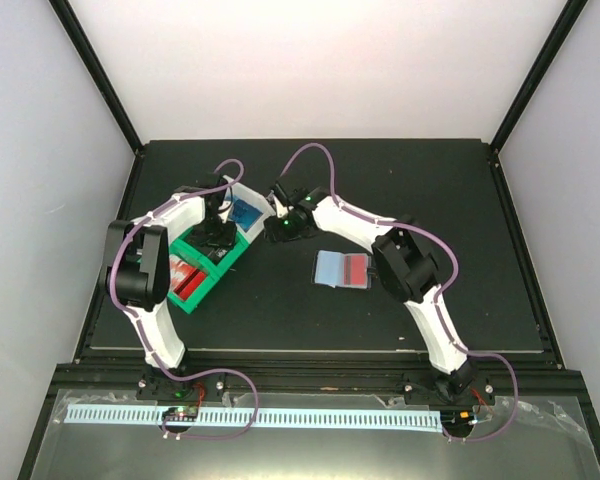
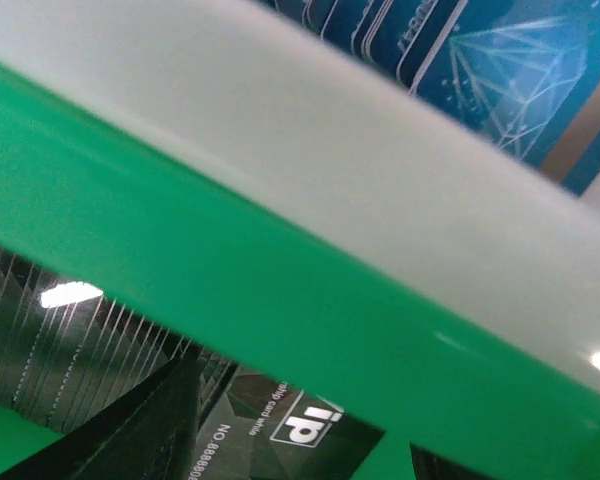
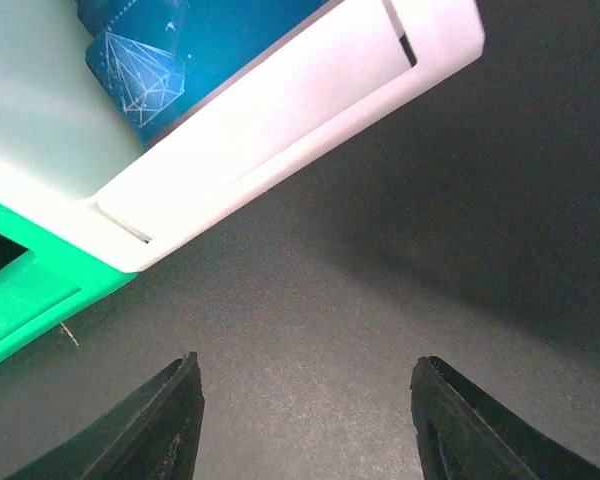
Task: Put the credit cards into the card holder
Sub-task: Pick up the credit card from the storage box.
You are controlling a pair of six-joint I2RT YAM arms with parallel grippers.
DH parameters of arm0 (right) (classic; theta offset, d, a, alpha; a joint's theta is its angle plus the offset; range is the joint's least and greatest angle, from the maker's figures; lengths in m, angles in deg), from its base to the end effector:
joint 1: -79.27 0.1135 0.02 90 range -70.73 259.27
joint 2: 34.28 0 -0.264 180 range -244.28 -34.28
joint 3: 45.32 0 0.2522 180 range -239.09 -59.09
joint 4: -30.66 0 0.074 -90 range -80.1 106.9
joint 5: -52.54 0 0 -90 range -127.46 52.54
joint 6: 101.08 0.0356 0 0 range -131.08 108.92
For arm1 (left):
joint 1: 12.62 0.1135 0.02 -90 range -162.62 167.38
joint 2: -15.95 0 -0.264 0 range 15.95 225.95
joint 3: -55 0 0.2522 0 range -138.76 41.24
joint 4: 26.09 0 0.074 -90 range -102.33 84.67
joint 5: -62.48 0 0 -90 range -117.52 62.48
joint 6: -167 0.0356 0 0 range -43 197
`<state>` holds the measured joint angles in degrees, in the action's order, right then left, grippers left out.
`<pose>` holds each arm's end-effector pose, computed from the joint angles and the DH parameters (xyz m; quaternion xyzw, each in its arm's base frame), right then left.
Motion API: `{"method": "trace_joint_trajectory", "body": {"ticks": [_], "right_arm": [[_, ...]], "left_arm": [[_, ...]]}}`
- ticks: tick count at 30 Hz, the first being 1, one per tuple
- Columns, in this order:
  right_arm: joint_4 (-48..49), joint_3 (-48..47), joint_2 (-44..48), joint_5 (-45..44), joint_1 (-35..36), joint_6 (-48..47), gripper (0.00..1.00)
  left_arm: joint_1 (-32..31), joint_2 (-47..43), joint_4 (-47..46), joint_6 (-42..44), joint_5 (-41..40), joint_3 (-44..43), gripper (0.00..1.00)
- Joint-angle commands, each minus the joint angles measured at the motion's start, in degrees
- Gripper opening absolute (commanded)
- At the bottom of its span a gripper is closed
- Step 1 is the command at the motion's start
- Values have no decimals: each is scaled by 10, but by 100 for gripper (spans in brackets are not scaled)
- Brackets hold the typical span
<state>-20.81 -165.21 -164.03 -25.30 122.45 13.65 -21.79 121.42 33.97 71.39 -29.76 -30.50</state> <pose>0.3518 0.3404 0.1778 -0.1803 0.9468 0.2226 0.1469 0.3422 -0.0538 0.1739 0.0292 0.9956 0.0081 0.0887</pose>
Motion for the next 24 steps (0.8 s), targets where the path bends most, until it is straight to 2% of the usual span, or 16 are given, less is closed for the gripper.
{"method": "trace_joint_trajectory", "body": {"ticks": [1, 8, 13, 21, 24], "right_arm": [[-8, -24, -19, -18, 5, -1, 59], [3, -49, -48, -25, 12, -6, 59], [-6, -82, -72, -33, 16, -9, 59], [-6, -94, -87, -29, 17, -9, 58], [-6, -94, -87, -28, 17, -8, 59]], "left_arm": [[4, 18, -11, 6, -8, 3, 58], [3, 28, -8, 13, 6, 2, 58], [3, 29, 3, 14, 29, 1, 46], [3, 21, 24, 14, 62, -9, 37], [3, 18, 42, 17, 80, -20, 31]]}}
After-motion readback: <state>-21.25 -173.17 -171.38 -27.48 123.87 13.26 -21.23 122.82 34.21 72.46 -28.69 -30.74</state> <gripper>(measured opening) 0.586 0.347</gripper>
